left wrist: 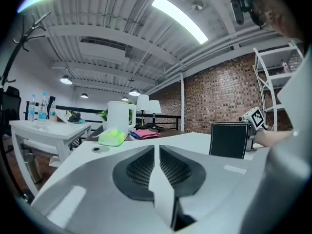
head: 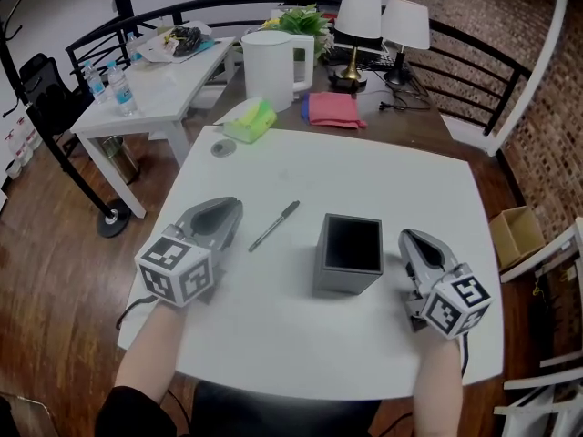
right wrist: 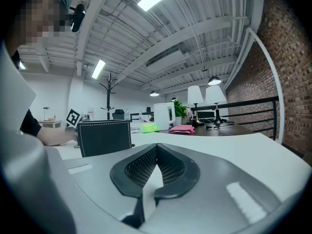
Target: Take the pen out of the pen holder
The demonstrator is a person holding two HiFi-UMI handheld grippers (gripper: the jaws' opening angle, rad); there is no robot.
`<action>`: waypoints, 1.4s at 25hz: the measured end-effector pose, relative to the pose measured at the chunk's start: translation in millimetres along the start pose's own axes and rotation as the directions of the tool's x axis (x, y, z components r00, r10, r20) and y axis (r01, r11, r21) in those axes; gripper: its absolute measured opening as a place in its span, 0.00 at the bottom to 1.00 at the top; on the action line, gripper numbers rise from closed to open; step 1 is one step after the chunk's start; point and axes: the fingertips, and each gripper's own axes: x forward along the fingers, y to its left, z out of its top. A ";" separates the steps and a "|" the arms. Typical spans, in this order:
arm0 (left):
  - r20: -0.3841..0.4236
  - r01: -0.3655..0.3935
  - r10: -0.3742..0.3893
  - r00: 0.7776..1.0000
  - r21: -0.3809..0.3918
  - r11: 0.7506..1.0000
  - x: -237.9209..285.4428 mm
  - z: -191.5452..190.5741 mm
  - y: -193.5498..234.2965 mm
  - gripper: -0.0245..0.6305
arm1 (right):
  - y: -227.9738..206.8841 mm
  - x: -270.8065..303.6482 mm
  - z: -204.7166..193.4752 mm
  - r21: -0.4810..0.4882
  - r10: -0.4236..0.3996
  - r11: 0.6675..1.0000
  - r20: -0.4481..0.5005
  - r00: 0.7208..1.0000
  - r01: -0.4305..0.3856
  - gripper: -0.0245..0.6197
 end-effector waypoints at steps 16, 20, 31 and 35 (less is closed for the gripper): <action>-0.017 0.059 -0.059 0.998 -0.004 0.998 3.3 -4.7 -10.4 0.05 | -0.3 -1.2 0.0 0.006 -0.004 1.000 -0.011 1.000 0.004 0.06; -0.019 0.059 -0.059 0.998 -0.003 0.998 3.7 -5.2 -9.7 0.05 | -1.4 -2.7 0.7 0.003 -0.011 1.000 0.003 1.000 0.011 0.06; -0.018 0.060 -0.060 0.998 -0.004 0.998 4.2 -5.8 -9.8 0.05 | -0.3 -1.8 -0.1 -0.002 0.002 1.000 0.002 1.000 -0.002 0.06; -0.017 0.059 -0.059 0.998 -0.005 0.998 3.7 -5.1 -9.9 0.05 | 1.0 -1.6 0.8 -0.003 0.008 1.000 0.002 1.000 -0.008 0.06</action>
